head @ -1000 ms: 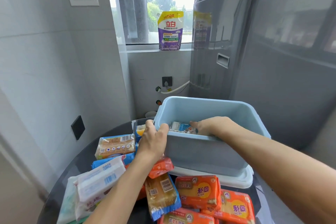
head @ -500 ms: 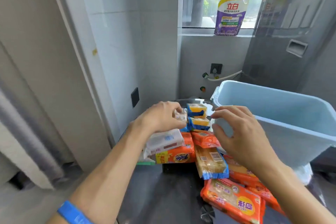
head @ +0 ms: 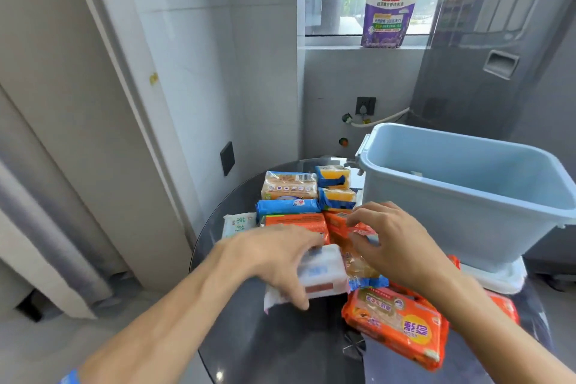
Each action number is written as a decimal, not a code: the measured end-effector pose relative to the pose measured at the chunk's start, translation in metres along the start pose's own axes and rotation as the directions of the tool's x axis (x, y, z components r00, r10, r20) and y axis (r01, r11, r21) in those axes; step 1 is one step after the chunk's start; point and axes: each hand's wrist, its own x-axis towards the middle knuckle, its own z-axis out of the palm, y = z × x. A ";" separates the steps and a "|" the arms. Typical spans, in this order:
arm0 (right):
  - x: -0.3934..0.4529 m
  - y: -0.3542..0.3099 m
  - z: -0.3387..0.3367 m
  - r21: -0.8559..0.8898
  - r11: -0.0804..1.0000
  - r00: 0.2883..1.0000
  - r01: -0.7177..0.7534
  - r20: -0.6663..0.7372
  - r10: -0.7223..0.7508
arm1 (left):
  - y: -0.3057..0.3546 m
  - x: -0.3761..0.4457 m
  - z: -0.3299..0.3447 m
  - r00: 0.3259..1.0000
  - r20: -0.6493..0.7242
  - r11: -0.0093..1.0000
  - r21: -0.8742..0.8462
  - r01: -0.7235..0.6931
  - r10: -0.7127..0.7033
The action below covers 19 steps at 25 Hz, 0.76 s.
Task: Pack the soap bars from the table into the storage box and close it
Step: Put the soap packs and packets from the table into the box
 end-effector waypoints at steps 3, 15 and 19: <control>-0.002 0.001 0.001 -0.002 1.000 1.000 0.007 0.021 -0.007 | 0.008 0.007 -0.005 0.999 -0.032 0.995 -0.094 -0.029 0.026; -0.004 0.013 -0.011 0.009 0.997 0.997 -0.072 0.018 0.072 | -0.015 0.039 0.016 0.895 -0.379 0.939 0.152 0.310 -0.234; -0.005 0.010 -0.012 0.017 0.998 0.998 -0.066 -0.011 0.066 | -0.022 0.025 -0.008 0.852 -0.430 0.954 -0.114 0.276 -0.298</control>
